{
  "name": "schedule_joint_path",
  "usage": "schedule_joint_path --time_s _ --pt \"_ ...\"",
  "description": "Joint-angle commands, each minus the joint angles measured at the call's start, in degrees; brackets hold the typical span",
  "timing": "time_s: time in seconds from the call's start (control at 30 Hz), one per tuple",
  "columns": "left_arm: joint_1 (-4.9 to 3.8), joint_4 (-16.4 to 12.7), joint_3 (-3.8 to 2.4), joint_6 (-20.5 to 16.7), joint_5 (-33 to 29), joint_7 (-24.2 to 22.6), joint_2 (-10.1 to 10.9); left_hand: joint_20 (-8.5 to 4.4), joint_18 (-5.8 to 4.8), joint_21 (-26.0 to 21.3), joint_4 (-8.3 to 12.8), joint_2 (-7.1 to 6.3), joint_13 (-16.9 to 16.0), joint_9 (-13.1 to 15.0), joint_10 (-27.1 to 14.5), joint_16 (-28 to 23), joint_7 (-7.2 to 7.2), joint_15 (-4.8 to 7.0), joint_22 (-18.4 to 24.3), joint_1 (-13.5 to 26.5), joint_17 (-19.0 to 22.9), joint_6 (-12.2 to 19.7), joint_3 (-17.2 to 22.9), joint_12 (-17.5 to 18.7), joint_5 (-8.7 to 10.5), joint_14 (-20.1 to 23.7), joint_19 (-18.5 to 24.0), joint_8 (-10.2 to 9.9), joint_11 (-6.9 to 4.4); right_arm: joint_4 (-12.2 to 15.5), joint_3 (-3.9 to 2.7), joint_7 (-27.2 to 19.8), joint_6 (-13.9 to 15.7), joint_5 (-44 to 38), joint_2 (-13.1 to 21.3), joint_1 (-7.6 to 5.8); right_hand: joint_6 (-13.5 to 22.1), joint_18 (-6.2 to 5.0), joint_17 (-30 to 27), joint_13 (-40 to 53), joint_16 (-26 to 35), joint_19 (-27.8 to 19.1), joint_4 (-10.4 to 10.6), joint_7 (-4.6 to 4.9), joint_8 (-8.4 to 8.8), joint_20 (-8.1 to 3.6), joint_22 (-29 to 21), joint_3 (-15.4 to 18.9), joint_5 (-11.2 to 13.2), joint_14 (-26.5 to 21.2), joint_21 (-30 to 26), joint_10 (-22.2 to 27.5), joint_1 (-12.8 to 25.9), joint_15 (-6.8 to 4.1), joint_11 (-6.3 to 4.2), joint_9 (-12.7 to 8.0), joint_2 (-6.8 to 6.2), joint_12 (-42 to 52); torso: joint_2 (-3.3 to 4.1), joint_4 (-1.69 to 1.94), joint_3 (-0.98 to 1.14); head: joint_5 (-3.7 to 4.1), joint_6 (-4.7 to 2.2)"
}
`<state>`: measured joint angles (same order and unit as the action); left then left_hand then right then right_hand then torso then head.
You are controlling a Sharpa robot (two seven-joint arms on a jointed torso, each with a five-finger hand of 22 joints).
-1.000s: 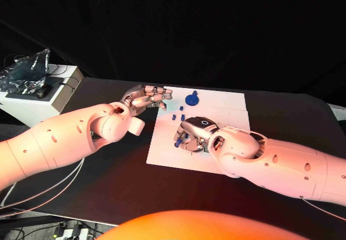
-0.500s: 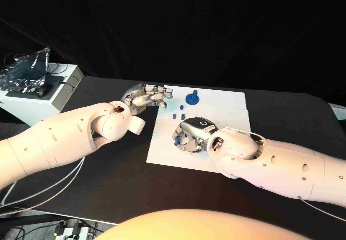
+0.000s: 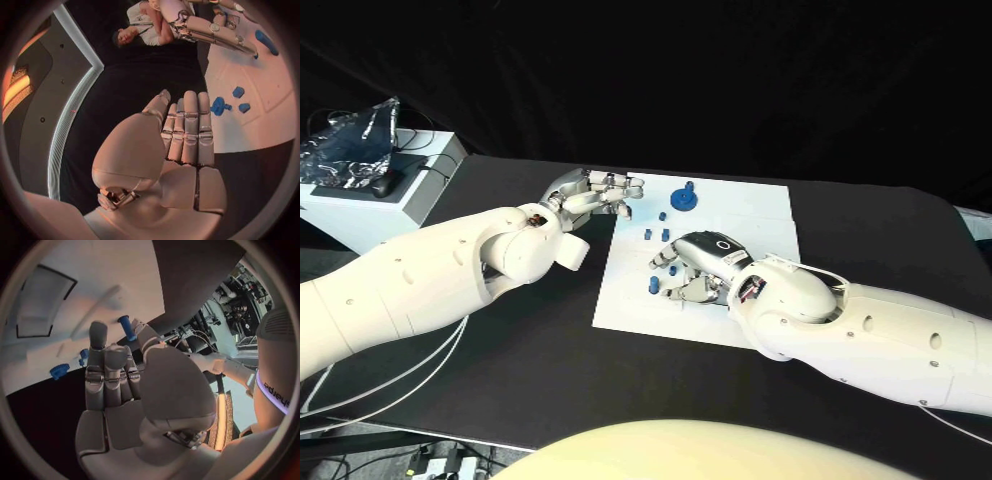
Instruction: Assemble the parts on the task board
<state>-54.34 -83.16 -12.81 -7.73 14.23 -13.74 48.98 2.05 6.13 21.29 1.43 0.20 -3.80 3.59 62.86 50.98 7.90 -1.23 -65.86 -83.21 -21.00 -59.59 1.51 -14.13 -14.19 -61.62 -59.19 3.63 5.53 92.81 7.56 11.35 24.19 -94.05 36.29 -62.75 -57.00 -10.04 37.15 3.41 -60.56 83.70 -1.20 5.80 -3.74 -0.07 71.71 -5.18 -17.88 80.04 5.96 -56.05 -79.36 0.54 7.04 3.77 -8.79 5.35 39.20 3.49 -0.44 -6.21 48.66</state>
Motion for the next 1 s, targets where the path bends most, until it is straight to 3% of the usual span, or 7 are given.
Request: schedule_joint_path --time_s 0.03,0.33,0.43,0.5,0.63,0.83,1.0 --pt "0.00 -0.01 -0.04 0.87 -0.19 -0.31 -0.05 -0.16 -0.14 -0.37 0.19 0.33 0.05 0.09 -0.53 -0.27 0.14 -0.37 -0.21 -0.34 -0.05 -0.10 -0.21 -0.24 -0.30 0.07 -0.40 0.24 -0.07 1.57 -0.38 -1.95 6.26 1.67 1.60 -0.10 0.84 -0.63 -0.01 0.02 0.22 0.35 0.70 -0.05 0.21 0.01 -0.17 0.15 -0.28 0.12 -0.42 0.30 -0.72 0.25 0.06 -0.06 -0.06 0.45 0.01 -0.08 0.00 0.25 -0.23" --pt "0.07 0.00 -0.03 0.92 -0.27 -0.53 -0.04 -0.15 -0.15 -0.43 0.14 0.28 0.05 0.08 -0.55 -0.29 0.15 -0.39 -0.25 -0.24 -0.04 -0.05 -0.27 -0.24 -0.28 0.08 -0.41 0.22 -0.05 4.42 -1.31 -5.28 7.31 20.03 9.93 -2.84 -1.09 -0.25 0.49 -0.03 -0.40 0.77 -1.36 4.05 -0.16 -0.86 0.89 -2.69 -0.82 0.61 0.25 -10.97 -0.68 -1.05 -1.95 0.07 2.97 2.16 -0.11 -0.20 -0.04 2.38 -1.55" --pt "0.25 -0.06 -0.03 0.85 -0.34 -0.66 0.06 -0.15 -0.15 -0.43 0.14 0.28 0.05 0.08 -0.55 -0.29 0.15 -0.39 -0.25 -0.24 -0.04 -0.05 -0.27 -0.24 -0.28 0.08 -0.41 0.22 -0.05 4.71 -1.40 -6.30 4.73 29.41 14.08 -4.11 -4.51 0.71 0.96 3.44 -1.11 1.11 0.54 1.74 -1.67 -2.10 1.54 -0.85 -0.39 0.92 0.77 -24.78 3.96 -3.48 -6.24 0.37 3.47 9.06 -0.21 -0.37 0.00 4.31 -2.24" --pt "0.37 -0.14 -0.03 0.81 -0.36 -0.69 0.14 -0.15 -0.15 -0.43 0.14 0.28 0.05 0.08 -0.55 -0.29 0.15 -0.39 -0.25 -0.24 -0.04 -0.05 -0.27 -0.24 -0.28 0.08 -0.41 0.22 -0.05 4.97 -1.41 -5.89 3.54 33.44 16.06 -4.49 -6.60 4.06 1.86 21.34 -1.82 1.45 0.05 -0.14 -2.65 -5.00 2.20 3.20 -1.54 1.17 1.28 -19.53 4.39 -5.02 -8.08 0.23 6.29 26.85 -0.27 -0.50 0.03 4.84 -2.42" --pt "0.71 -0.50 -0.03 0.76 -0.39 -0.76 0.39 -0.14 -0.15 -0.53 0.04 0.32 0.04 0.09 -0.49 -0.28 0.14 -0.38 -0.28 -0.15 -0.04 0.02 -0.31 -0.28 -0.29 0.05 -0.45 0.23 -0.08 6.22 -1.40 -2.25 -0.28 38.31 20.45 -4.96 -6.55 4.17 8.48 53.26 -6.81 2.21 1.96 -0.79 -6.66 -5.41 3.38 9.44 -2.61 1.82 2.38 -14.35 9.42 -5.15 -7.92 3.93 8.11 52.29 -0.39 -0.70 0.06 6.73 -2.43" --pt "1.17 -0.75 -0.03 0.69 -0.55 -0.82 0.66 -0.12 -0.17 -0.64 -0.15 0.31 0.05 0.09 -0.52 -0.28 0.11 -0.41 -0.28 0.10 -0.04 0.03 -0.43 -0.28 -0.27 0.03 -0.48 0.23 -0.08 8.93 -1.38 6.44 -5.32 37.48 25.21 -5.22 -5.25 4.04 12.34 63.07 -9.50 2.59 5.27 -1.57 -9.99 -5.44 4.50 12.83 -5.81 2.09 6.36 -17.75 13.71 -5.26 -8.09 10.81 8.79 56.77 -0.58 -0.87 0.18 8.41 -2.21" --pt "1.41 -0.96 -0.03 0.68 -0.63 -0.85 0.75 -0.12 -0.17 -0.64 -0.15 0.31 0.05 0.09 -0.52 -0.28 0.11 -0.41 -0.28 0.10 -0.04 0.03 -0.43 -0.28 -0.27 0.03 -0.48 0.23 -0.08 10.40 -1.34 14.63 -9.99 34.21 27.74 -5.70 -4.38 4.94 13.88 68.19 -10.92 3.51 7.28 -2.21 -11.07 -5.82 7.88 16.74 -8.37 2.31 27.27 -19.82 14.74 -5.56 -8.42 17.40 9.38 57.74 -0.85 -1.33 0.03 9.32 -2.05"
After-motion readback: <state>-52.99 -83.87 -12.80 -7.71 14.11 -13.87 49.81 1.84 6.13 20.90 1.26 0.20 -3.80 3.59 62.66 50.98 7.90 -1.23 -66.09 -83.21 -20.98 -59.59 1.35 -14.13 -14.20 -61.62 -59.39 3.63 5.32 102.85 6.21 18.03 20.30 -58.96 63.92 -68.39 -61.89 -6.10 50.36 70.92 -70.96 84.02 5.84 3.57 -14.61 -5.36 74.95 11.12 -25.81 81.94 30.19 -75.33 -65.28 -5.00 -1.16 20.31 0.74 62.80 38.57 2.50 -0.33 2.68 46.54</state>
